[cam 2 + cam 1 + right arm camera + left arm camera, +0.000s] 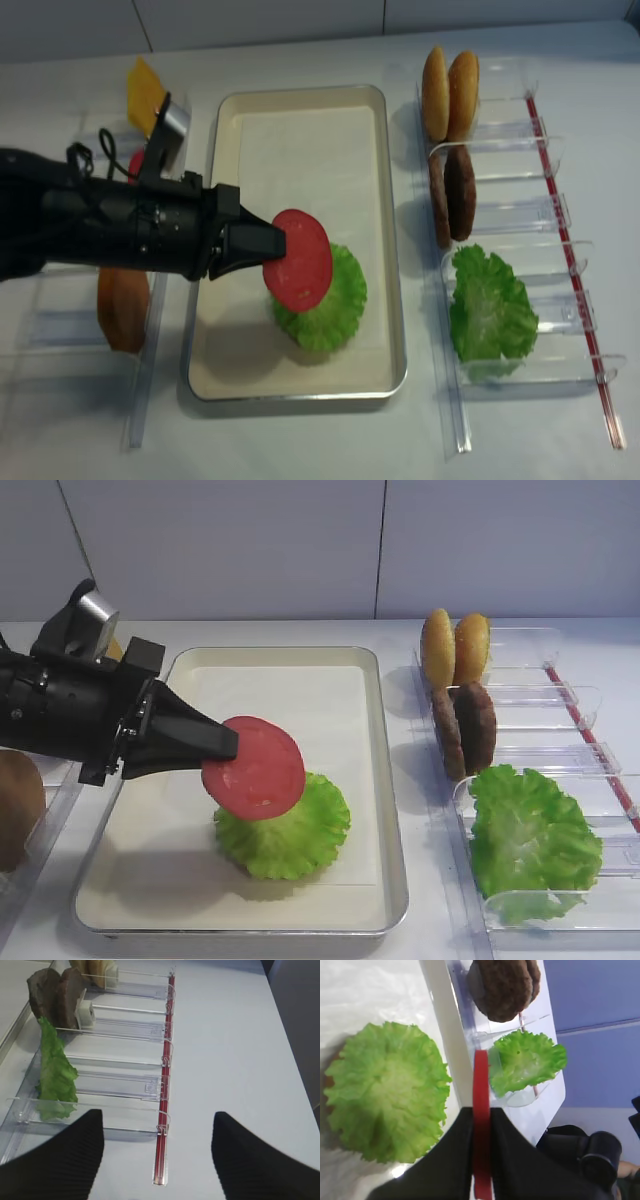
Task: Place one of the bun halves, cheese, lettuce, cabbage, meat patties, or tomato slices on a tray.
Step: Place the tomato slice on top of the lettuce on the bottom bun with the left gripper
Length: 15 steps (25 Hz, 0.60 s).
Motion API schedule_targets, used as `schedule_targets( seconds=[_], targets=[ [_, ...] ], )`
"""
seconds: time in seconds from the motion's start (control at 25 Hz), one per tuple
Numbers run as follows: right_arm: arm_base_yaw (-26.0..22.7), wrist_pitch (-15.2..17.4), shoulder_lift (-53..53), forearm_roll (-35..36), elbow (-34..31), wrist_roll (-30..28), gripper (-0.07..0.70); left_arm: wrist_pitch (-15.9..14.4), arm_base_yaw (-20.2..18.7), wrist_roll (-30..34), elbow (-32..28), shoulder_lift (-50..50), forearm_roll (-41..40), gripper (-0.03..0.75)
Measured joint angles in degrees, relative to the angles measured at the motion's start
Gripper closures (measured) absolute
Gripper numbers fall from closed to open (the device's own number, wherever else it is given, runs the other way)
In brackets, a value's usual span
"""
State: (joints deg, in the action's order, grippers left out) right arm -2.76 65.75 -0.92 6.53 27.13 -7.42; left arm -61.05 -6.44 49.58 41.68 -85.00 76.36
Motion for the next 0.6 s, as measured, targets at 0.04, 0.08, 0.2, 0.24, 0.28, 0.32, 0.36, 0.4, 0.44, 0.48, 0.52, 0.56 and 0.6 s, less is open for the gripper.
schedule_targets(
  seconds=[0.04, 0.08, 0.2, 0.24, 0.28, 0.32, 0.36, 0.4, 0.44, 0.48, 0.52, 0.56, 0.6],
  targets=[
    [0.00, 0.00, 0.00, 0.00, 0.00, 0.00, 0.149, -0.23, 0.00, 0.92, -0.58, -0.53, 0.99, 0.656],
    [0.00, 0.00, 0.00, 0.00, 0.00, 0.00, 0.149, -0.68, 0.00, 1.74, -0.75, -1.07, 1.96, 0.656],
    [0.00, 0.00, 0.00, 0.00, 0.00, 0.00, 0.149, -1.32, 0.00, 2.94, -0.78, -2.45, 4.33, 0.656],
    [0.00, 0.00, 0.00, 0.00, 0.00, 0.00, 0.149, -1.36, 0.00, 3.05, -0.78, -3.11, 4.77, 0.656],
    [0.00, 0.00, 0.00, 0.00, 0.00, 0.00, 0.149, -1.36, 0.00, 3.05, -0.78, -3.62, 5.13, 0.656],
    [0.00, 0.00, 0.00, 0.00, 0.00, 0.00, 0.149, -1.46, -0.26, 3.05, -0.78, -4.24, 5.15, 0.656],
    [0.00, 0.00, 0.00, 0.00, 0.00, 0.00, 0.149, -1.46, -0.44, 3.13, -0.78, -4.90, 5.24, 0.656],
    [0.00, 0.00, 0.00, 0.00, 0.00, 0.00, 0.149, -1.46, -0.85, 3.13, -0.78, -5.51, 5.24, 0.656],
    [0.00, 0.00, 0.00, 0.00, 0.00, 0.00, 0.149, -1.46, -1.16, 3.13, -0.78, -6.26, 5.24, 0.656],
    [0.00, 0.00, 0.00, -0.04, 0.00, 0.00, 0.149, -1.46, -1.56, 3.13, -0.78, -7.03, 5.29, 0.656],
    [0.00, 0.00, 0.00, -0.14, 0.00, 0.00, 0.149, -1.46, -1.96, 3.17, -0.78, -7.76, 5.29, 0.656],
    [0.00, 0.00, 0.00, -0.14, 0.00, 0.00, 0.149, -1.46, -2.20, 3.28, -0.78, -8.25, 5.29, 0.656],
    [0.00, 0.00, 0.00, -0.14, 0.00, 0.00, 0.149, -1.46, -2.25, 3.39, -0.78, -8.98, 5.38, 0.656]
  ],
)
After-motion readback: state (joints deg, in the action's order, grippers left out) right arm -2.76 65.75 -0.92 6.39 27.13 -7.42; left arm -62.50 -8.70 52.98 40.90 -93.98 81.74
